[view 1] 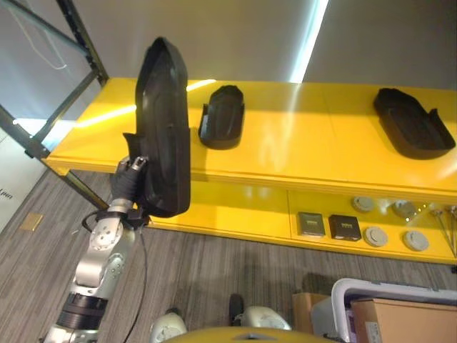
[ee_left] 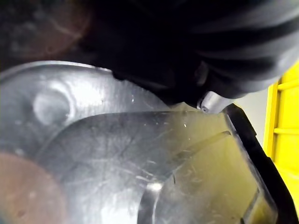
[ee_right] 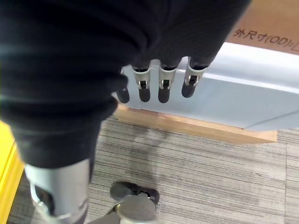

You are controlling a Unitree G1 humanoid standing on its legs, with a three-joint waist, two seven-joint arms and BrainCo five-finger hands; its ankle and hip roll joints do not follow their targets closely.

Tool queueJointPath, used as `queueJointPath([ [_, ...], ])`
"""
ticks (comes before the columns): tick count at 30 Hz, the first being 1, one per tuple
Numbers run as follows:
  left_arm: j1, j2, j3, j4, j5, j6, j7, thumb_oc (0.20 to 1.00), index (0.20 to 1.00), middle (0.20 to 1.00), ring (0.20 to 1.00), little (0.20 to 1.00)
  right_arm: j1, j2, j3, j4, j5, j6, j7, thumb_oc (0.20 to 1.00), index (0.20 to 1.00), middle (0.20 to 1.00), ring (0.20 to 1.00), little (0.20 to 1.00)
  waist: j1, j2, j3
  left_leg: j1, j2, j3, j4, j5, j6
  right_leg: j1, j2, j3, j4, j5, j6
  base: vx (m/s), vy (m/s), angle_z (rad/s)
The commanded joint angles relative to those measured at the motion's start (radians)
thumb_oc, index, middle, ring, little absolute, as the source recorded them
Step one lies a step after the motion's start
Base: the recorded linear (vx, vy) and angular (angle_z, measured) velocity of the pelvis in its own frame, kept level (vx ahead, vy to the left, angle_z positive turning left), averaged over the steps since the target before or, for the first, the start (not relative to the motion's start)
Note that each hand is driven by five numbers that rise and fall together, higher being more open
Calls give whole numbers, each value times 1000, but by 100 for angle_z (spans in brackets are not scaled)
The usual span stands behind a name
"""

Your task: Move parts from the plastic box to the shelf.

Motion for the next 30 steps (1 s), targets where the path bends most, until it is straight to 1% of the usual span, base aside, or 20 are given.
queueJointPath([
  [1,-40,10,63,-74,-30,-113,-19,200,200,200,200,200,34,-41,-2,6,-2,18,-19,1000,1000,1000,1000,1000,19,35,12,-38,22,-32,-4,163,3,27,-36,61,27,-45,88,321,547,-1],
  [2,-48,17,74,-73,-34,-107,-20,200,200,200,200,200,38,-50,-14,13,-11,16,-12,1000,1000,1000,1000,1000,17,47,23,-58,39,-42,-14,181,0,25,-47,69,65,-67,90,279,535,-9],
  [4,-69,30,72,-59,-23,-112,-20,200,200,200,200,200,19,-52,-20,14,-2,27,-17,1000,1000,1000,1000,1000,18,52,32,-65,36,-41,-5,126,14,-8,-79,74,116,-82,101,171,572,-24],
  [5,-89,36,61,-54,-5,-118,-19,200,200,200,200,200,4,-55,-14,7,37,44,-33,1000,1000,1000,1000,1000,22,59,51,-87,30,-45,22,104,16,-49,-112,70,172,-86,114,126,657,-47],
  [6,-99,37,56,-47,10,-118,-11,200,200,200,200,200,-6,-58,-20,-2,63,70,-42,1000,1000,1000,1000,1000,22,60,67,-95,13,-45,71,70,27,-61,-140,75,204,-90,117,173,779,-45],
  [8,-129,46,40,-47,27,-105,10,200,200,200,200,200,4,-48,-45,-4,48,58,-22,1000,1000,1000,1000,1000,26,51,89,-124,-43,-36,180,-8,61,-61,-221,93,251,-89,156,239,742,-17],
  [9,-133,50,38,-53,45,-91,21,200,200,200,200,200,15,-42,-46,-10,20,45,-18,1000,1000,1000,1000,1000,27,50,95,-124,-63,-30,188,-21,75,-63,-245,93,270,-87,166,259,633,-4],
  [11,-140,56,21,-64,26,-59,55,200,200,200,200,200,39,-31,-47,-26,79,31,-43,1000,1000,1000,1000,1000,34,49,105,-119,-131,-45,194,-55,118,-87,-295,107,352,-38,170,188,493,-18],
  [12,-138,58,18,-66,25,-52,59,200,200,200,200,200,42,-31,-52,-31,89,28,-37,1000,1000,1000,1000,1000,37,48,105,-119,-149,-45,194,-65,130,-101,-307,112,382,-22,169,110,356,-8],
  [14,-123,57,25,-59,33,-61,39,200,200,200,200,200,58,-24,-65,-52,80,22,-23,1000,1000,1000,1000,1000,43,48,110,-99,-180,-12,180,-88,157,-139,-334,91,467,32,169,99,312,1],
  [15,-108,60,33,-59,56,-76,27,200,200,200,200,200,60,-20,-66,-60,62,22,-12,1000,1000,1000,1000,1000,49,43,117,-82,-193,9,172,-98,168,-153,-335,78,493,49,174,70,202,-18],
  [16,-101,66,39,-61,60,-85,22,200,200,200,200,200,57,-18,-63,-59,50,15,-6,1000,1000,1000,1000,1000,51,40,121,-77,-198,17,170,-103,172,-170,-317,73,494,63,180,49,135,-40],
  [17,-93,76,44,-61,52,-100,27,200,200,200,200,200,50,-19,-50,-55,35,9,-6,1000,1000,1000,1000,1000,48,33,130,-68,-204,28,168,-109,173,-190,-281,62,460,80,191,30,9,-39],
  [19,-94,86,45,-73,58,-92,53,200,200,200,200,200,29,-17,-31,-47,33,3,1,1000,1000,1000,1000,1000,52,6,138,-58,-212,41,174,-130,167,-192,-248,37,284,99,206,39,-151,-29],
  [20,-90,85,48,-84,79,-85,60,200,200,200,200,200,10,-14,-20,-43,14,3,8,1000,1000,1000,1000,1000,65,-12,137,-62,-204,48,192,-142,172,-195,-250,37,226,134,211,67,-285,22],
  [21,-90,81,47,-82,84,-77,48,200,200,200,200,200,3,-17,-7,-34,37,4,7,1000,1000,1000,1000,1000,71,-15,123,-72,-193,42,189,-127,158,-132,-214,23,134,76,207,89,-283,37],
  [23,-97,84,33,-77,101,-41,24,200,200,200,200,200,4,-17,-7,-33,59,12,3,1000,1000,1000,1000,1000,76,-20,98,-72,-180,39,166,-102,142,-74,-196,14,67,65,205,131,-210,7],
  [25,-104,87,30,-73,112,-34,19,200,200,200,200,200,6,-14,-8,-38,47,22,4,1000,1000,1000,1000,1000,79,-23,87,-63,-174,46,151,-97,138,-58,-195,1,50,65,205,129,-158,6],
  [26,-130,93,22,-64,139,-17,17,200,200,200,200,200,26,-14,2,-55,40,40,-8,1000,1000,1000,1000,1000,66,-24,59,-44,-166,52,118,-88,129,-28,-177,1,12,58,196,158,-144,-10],
  [30,-158,118,19,-38,114,-29,11,200,200,200,200,200,50,-14,3,-65,35,50,-15,1000,1000,1000,1000,1000,46,-27,38,-16,-149,69,96,-80,117,-16,-162,12,-25,70,192,101,-104,0],
])
